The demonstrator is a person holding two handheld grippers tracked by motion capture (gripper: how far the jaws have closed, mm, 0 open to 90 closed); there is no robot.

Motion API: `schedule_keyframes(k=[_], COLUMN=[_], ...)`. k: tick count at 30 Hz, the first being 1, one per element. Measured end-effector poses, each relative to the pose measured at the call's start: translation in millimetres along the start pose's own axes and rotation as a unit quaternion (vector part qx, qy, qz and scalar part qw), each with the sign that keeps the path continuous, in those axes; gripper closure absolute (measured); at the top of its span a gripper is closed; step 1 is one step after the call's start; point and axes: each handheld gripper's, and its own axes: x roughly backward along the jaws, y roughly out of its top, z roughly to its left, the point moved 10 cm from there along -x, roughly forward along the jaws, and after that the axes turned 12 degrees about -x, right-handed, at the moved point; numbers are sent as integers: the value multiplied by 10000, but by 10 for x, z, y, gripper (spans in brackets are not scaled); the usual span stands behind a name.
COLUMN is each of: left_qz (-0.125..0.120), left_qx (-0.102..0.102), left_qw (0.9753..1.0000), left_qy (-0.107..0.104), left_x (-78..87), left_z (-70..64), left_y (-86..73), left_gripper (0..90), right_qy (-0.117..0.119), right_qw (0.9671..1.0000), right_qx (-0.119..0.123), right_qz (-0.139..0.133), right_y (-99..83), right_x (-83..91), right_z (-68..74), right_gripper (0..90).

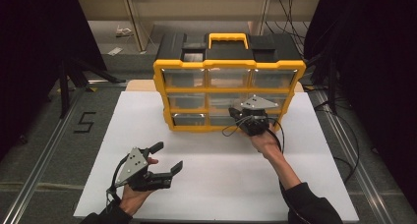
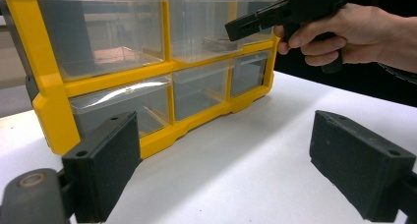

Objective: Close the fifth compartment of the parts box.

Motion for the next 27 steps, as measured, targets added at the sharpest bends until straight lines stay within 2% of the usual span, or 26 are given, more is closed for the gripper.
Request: schedule_keyframes(k=[27], left_qz=[-9], left_qx=[2], left_qw=[10000], left_qy=[5], left_x=[2], left_z=[2], left_y=[2], left_gripper=[116], right_qy=[-118], right_qw=[9999], right_qx=[0], right_qz=[-101], right_y=[42], right_x=[-114], right_z=[-52], right_gripper=[900])
